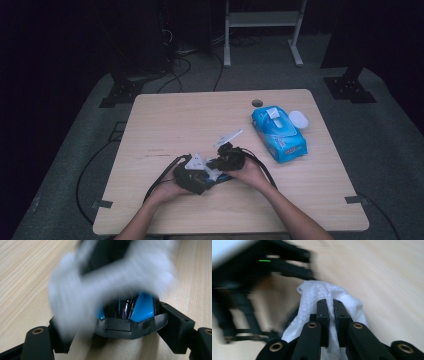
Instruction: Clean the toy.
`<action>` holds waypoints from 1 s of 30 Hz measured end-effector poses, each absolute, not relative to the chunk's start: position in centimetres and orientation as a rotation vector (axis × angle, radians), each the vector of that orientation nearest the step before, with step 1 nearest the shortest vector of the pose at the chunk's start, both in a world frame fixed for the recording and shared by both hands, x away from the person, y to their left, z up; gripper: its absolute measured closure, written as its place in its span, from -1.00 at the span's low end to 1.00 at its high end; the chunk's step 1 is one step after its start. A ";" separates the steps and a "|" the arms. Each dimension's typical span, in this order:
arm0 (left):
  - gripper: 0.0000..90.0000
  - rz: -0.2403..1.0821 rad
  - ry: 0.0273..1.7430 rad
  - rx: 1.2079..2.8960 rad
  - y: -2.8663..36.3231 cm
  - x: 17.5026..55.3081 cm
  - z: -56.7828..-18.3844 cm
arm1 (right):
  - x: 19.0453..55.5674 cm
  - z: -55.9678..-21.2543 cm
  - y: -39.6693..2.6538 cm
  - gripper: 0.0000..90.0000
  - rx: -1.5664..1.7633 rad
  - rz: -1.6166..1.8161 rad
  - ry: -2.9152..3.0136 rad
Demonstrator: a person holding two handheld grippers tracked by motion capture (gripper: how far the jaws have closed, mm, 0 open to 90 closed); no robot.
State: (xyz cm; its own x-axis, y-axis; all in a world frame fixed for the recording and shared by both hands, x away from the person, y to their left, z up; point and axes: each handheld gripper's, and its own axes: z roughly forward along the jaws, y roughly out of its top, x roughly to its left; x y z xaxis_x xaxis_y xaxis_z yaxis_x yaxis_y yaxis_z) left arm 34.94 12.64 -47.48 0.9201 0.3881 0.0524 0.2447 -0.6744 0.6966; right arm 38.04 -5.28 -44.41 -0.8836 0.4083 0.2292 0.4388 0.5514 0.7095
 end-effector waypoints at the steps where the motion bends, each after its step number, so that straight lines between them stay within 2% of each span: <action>1: -0.48 0.248 0.453 2.341 12.6 34.9 -47.5 | 37.7 -44.5 -4.6 0.88 -0.713 -1.263 -2.742; 6: -0.48 0.253 0.453 2.341 12.8 34.8 -47.5 | 37.8 -44.5 -4.1 0.88 -0.695 -1.242 -2.758; 16: -0.48 0.254 0.445 2.343 12.7 35.0 -47.5 | 39.7 -44.0 -9.0 0.88 -0.899 -1.209 -2.828; 25: -0.48 0.250 0.454 2.339 12.7 34.9 -47.5 | 38.4 -44.4 -6.2 0.88 -0.797 -1.264 -2.822; 30: -0.47 0.251 0.448 2.337 12.6 35.0 -47.5 | 39.6 -44.4 -8.7 0.88 -0.910 -1.245 -2.840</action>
State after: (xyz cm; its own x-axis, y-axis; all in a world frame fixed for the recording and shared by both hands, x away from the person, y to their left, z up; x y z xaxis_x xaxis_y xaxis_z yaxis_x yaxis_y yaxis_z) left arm 34.97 12.60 -47.52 0.9202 0.3883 0.0498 0.2458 -0.6719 0.6987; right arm 39.57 -8.68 -44.44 -0.8377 0.5286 0.1375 0.4593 0.5454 0.7012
